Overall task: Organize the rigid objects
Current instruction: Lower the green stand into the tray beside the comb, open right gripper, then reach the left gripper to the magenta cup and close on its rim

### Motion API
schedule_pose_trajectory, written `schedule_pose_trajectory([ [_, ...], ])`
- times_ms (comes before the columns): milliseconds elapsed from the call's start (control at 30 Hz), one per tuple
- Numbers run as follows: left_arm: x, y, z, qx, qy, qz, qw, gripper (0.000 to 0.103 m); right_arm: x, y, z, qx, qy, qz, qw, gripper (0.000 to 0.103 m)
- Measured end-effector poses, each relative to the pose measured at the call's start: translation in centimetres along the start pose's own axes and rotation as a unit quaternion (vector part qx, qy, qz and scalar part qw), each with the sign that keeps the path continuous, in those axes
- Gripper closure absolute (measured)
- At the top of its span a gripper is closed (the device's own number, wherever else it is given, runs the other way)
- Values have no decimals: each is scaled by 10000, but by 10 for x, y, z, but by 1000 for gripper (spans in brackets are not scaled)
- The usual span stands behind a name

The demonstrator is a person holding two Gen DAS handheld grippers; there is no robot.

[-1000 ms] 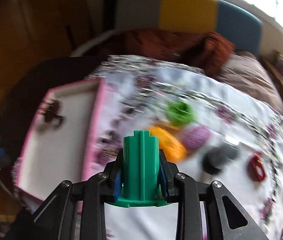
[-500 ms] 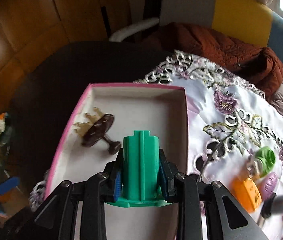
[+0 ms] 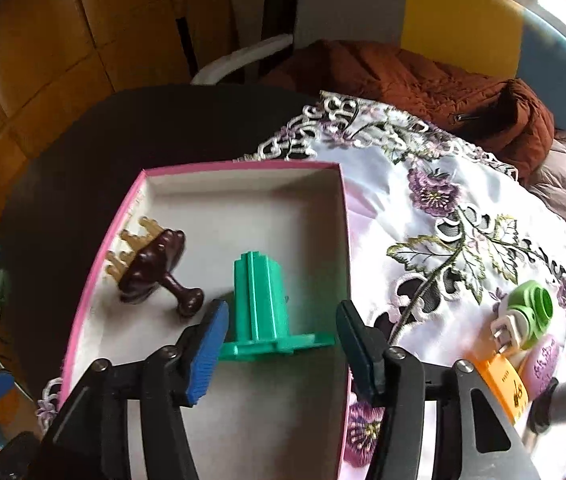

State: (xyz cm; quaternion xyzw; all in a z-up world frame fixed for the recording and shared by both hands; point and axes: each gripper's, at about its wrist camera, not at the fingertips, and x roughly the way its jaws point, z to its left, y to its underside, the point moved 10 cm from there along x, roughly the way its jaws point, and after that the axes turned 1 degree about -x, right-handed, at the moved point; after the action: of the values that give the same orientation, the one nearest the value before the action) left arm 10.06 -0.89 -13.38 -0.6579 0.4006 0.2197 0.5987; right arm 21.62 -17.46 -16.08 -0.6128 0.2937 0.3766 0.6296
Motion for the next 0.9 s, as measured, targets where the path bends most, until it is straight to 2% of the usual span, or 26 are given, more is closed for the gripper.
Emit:
schedule_pose_trajectory([
  [67, -1, -1, 1, -26, -37, -7, 10000, 32, -9, 0, 1, 31, -32, -115, 9999, 35],
  [400, -3, 3, -5, 52, -41, -17, 10000, 32, -46, 24, -3, 122, -45, -415, 9991, 28],
  [900, -9, 6, -24, 326, 25, -43, 9995, 32, -95, 66, -38, 367, 207, -708, 9966, 19],
])
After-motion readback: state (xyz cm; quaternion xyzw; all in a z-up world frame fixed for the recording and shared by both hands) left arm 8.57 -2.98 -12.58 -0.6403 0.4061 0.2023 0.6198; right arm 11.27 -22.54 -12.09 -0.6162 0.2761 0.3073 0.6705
